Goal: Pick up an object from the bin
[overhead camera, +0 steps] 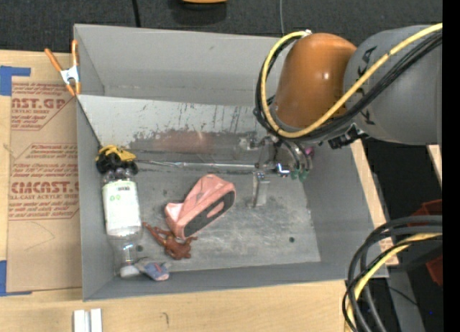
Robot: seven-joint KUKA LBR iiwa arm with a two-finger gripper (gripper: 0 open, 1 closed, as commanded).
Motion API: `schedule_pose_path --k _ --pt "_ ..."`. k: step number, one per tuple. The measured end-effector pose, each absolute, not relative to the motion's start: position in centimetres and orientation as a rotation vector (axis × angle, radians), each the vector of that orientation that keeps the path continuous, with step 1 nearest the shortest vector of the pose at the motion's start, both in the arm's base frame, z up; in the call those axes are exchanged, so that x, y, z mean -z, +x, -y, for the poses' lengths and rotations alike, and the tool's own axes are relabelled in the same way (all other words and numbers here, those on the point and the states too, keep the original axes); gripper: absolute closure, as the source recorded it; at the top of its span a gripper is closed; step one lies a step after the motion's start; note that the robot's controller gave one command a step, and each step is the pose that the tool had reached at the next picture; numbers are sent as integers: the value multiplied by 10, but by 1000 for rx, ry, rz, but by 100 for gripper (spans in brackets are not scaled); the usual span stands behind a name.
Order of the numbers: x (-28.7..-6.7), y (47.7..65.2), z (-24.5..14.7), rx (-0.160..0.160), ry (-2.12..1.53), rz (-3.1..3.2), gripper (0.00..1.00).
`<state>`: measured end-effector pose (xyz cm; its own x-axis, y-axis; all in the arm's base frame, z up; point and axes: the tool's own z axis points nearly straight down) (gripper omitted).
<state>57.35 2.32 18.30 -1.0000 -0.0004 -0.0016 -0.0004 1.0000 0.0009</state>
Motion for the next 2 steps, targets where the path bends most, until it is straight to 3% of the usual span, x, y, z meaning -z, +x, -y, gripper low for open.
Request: schedule_pose_path --k 1,2 --pt "-127 586 -45 0 -99 -3132 0" --pt "-113 585 -50 1 -117 -3135 0"
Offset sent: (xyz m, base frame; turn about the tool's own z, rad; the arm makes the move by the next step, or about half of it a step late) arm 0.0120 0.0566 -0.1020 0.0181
